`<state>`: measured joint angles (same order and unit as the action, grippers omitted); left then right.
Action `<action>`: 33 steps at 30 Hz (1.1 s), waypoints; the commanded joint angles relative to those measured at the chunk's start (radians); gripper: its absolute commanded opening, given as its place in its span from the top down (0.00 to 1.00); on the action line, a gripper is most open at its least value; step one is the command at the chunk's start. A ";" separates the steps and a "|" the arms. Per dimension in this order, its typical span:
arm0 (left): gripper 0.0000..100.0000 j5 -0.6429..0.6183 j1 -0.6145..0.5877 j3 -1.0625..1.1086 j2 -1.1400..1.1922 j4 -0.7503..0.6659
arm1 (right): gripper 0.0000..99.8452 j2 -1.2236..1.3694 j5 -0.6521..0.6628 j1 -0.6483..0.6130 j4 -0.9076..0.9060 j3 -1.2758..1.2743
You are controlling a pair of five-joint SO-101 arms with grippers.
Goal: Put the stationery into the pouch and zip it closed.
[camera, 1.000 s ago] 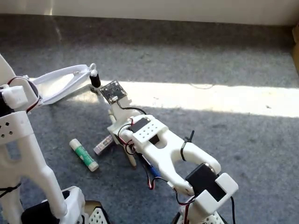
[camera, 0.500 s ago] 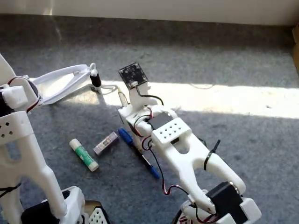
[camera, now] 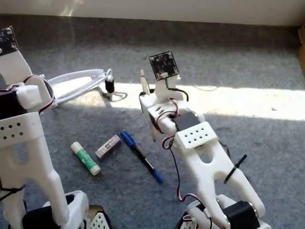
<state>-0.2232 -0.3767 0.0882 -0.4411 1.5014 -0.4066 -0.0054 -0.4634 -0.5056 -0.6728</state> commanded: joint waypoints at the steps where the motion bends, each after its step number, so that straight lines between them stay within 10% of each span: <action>1: 0.99 -0.006 0.061 0.008 -0.071 -0.009 | 0.99 -0.045 0.005 0.018 0.054 0.004; 24: 0.99 0.023 0.165 0.110 -0.177 0.009 | 0.99 0.076 0.005 0.054 0.058 -0.005; 33: 0.99 0.023 0.165 0.111 -0.179 0.009 | 0.99 -0.275 0.005 0.001 0.048 -0.101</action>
<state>-0.2094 -0.2309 0.1987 -0.6160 1.5182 -0.5324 -0.0054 -0.4312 -0.4672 -0.7465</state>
